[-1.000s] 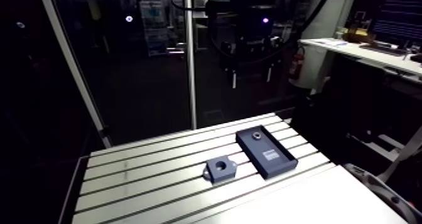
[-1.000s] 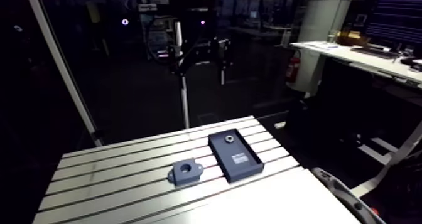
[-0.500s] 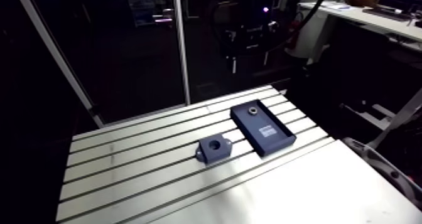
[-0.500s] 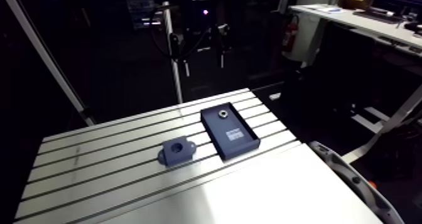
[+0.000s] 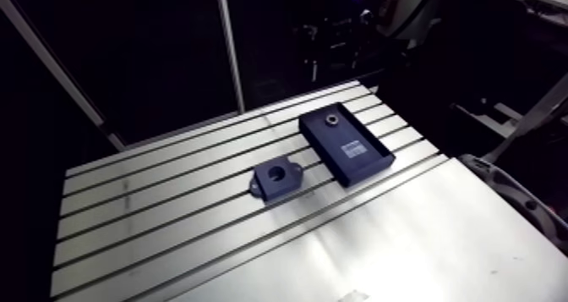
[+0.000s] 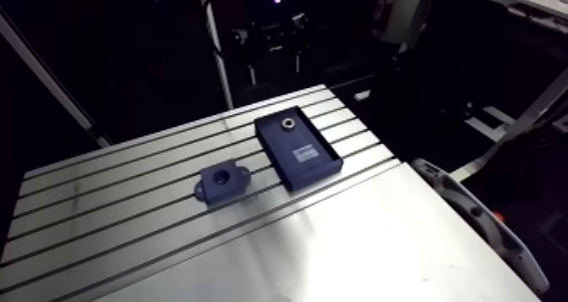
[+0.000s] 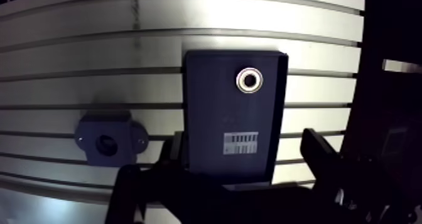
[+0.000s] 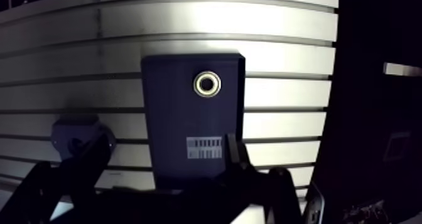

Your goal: Pick up the bearing and press it into the housing until flush.

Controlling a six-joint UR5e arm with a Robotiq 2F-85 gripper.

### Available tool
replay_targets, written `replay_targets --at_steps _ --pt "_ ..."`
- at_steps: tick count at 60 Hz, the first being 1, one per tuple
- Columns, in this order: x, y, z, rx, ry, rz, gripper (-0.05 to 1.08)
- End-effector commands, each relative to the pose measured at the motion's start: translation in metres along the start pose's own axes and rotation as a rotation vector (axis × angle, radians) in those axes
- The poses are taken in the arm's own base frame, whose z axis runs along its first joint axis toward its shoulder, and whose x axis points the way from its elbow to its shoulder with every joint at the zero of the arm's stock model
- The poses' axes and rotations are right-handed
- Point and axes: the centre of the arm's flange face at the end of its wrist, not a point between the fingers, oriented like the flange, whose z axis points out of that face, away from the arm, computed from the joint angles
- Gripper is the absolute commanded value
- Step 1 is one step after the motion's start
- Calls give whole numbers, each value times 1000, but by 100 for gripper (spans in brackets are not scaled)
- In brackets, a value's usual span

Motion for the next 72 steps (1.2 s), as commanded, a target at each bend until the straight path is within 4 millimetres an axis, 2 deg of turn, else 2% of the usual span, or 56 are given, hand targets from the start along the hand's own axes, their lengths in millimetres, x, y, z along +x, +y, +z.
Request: replay_targets --at_steps 1,13,16,23,27,43,72 --pt "8 18 17 19 2 12 1" --pt "14 25 31 30 -14 16 3" --pt "16 26 38 35 -22 18 9" --pt "21 28 44 33 -31 17 14" --pt "26 31 53 34 -40 18 20" --pt "33 34 68 34 -59 16 25" --pt "32 34 90 46 -85 25 35"
